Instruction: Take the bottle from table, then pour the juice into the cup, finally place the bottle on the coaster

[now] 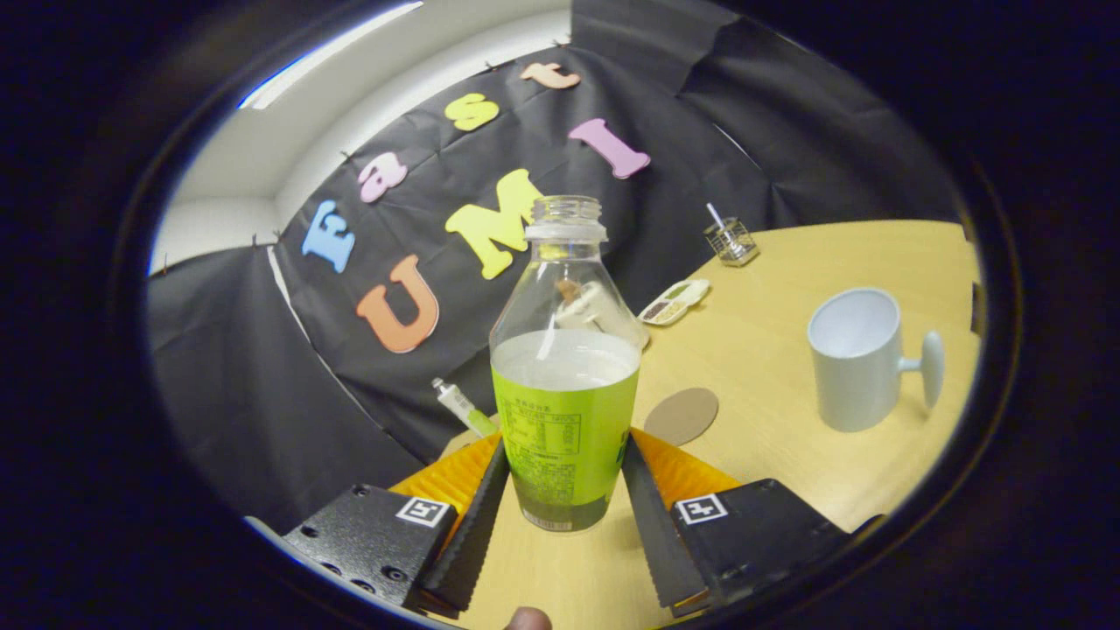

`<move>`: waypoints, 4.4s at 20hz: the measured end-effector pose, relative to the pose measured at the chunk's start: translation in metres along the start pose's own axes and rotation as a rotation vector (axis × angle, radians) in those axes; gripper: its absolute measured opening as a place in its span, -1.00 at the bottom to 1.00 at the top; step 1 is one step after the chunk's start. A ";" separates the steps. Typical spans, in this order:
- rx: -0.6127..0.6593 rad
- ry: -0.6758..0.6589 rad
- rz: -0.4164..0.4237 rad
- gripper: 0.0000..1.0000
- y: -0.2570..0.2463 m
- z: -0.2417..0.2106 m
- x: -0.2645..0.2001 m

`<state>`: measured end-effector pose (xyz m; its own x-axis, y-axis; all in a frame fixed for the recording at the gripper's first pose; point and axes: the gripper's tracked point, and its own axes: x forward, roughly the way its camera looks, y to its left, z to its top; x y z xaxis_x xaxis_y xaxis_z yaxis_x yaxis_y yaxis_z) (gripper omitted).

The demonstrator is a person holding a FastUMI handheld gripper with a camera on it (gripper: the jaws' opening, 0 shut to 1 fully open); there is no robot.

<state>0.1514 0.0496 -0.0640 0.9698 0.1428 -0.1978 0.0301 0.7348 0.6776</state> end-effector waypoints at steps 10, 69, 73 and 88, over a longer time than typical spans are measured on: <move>0.491 -0.006 0.125 0.57 -0.005 0.008 0.000; 1.272 -0.167 0.377 0.56 0.022 0.119 -0.006; 1.298 -0.166 0.386 0.56 0.022 0.124 -0.007; 1.392 -0.194 0.429 0.55 0.020 0.148 -0.013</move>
<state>0.1749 -0.0354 0.0570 0.9776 0.0087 0.2102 -0.1673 -0.5734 0.8020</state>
